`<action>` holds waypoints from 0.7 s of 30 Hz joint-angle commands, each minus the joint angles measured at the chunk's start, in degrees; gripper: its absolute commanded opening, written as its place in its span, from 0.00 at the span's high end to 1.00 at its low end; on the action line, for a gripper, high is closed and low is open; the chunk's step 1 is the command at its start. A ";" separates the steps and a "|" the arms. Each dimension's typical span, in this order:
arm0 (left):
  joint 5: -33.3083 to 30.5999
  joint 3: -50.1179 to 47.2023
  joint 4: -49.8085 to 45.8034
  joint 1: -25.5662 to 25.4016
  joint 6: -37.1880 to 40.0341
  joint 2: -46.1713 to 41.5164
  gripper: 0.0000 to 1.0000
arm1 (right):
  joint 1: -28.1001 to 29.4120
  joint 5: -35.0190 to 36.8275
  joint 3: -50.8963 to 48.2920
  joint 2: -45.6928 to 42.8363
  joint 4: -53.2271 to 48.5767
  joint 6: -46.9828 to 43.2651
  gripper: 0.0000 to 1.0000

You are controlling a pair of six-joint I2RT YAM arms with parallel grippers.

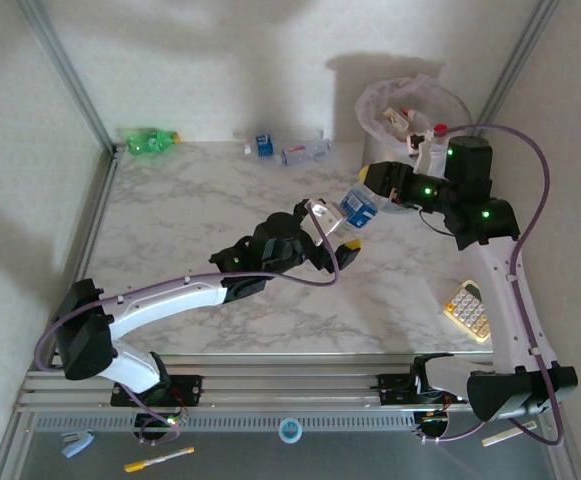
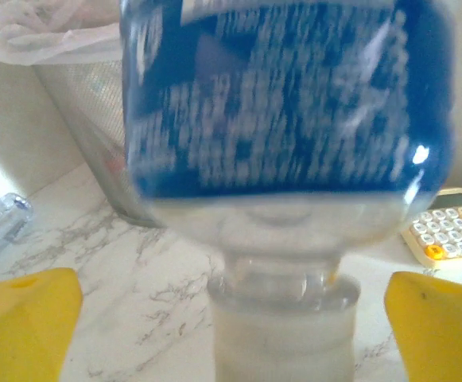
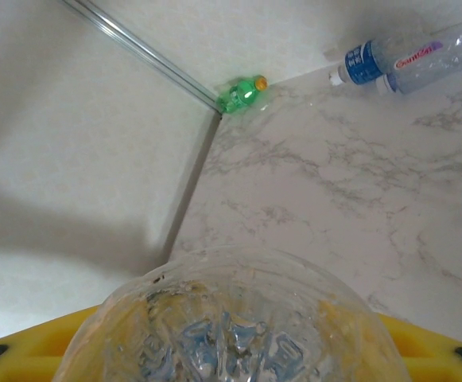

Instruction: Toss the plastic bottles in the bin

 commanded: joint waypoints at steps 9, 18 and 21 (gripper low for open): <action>-4.55 -15.93 19.67 1.53 -10.23 -13.43 0.00 | 0.33 22.59 11.31 -3.54 5.07 -16.94 0.61; -7.28 -20.10 21.63 1.58 -12.60 -17.68 0.00 | 0.32 33.65 -11.96 -17.44 55.95 -27.27 0.66; -8.00 -20.31 21.53 1.63 -12.86 -17.58 0.00 | 0.30 36.06 -16.60 -18.97 66.63 -31.00 0.67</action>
